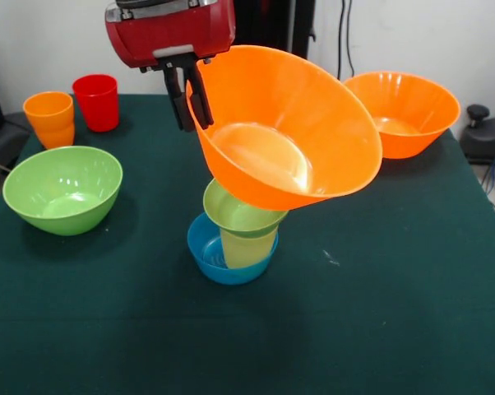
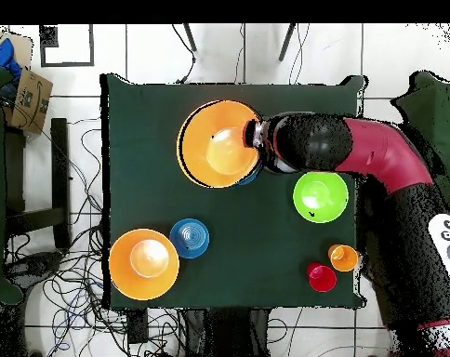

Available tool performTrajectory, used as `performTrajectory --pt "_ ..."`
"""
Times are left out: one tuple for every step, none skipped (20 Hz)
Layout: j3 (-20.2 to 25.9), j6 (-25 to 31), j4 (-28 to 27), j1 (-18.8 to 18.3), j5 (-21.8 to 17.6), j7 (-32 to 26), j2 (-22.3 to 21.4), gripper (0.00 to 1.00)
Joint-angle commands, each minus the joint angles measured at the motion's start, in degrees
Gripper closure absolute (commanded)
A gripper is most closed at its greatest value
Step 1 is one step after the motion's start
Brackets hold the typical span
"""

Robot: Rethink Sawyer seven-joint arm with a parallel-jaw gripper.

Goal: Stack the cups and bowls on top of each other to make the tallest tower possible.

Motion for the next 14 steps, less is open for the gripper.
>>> performTrajectory --pt "2.0 1.6 5.4 -0.6 -6.6 -14.0 1.3 1.00" --pt "2.1 1.6 5.5 -0.8 -6.6 -13.9 1.2 1.00" --pt "2.4 1.6 6.2 -1.1 -6.7 -13.7 1.0 1.00" --pt "2.4 1.8 6.3 -1.2 -6.8 -13.6 1.0 1.00" --pt "2.2 2.2 6.4 -1.3 -7.3 -13.4 1.0 1.00" --pt "2.0 2.6 6.5 -1.2 -7.5 -13.2 0.9 1.00" --pt "1.8 2.7 6.7 -1.2 -8.0 -13.0 0.8 1.00" --pt "1.6 2.4 7.1 -1.2 -8.5 -12.7 0.7 1.00" --pt "1.4 2.1 7.5 -1.3 -8.9 -12.4 0.5 1.00" --pt "1.4 1.8 7.8 -1.4 -9.2 -12.2 0.5 1.00" --pt "1.7 0.6 8.6 -1.8 -9.5 -12.0 0.5 1.00" --pt "1.8 0.1 8.9 -2.0 -9.7 -11.9 0.6 1.00" --pt "2.1 -0.9 9.5 -2.4 -10.1 -11.8 0.6 1.00" --pt "2.2 -1.2 9.6 -2.5 -10.3 -11.7 0.7 1.00"
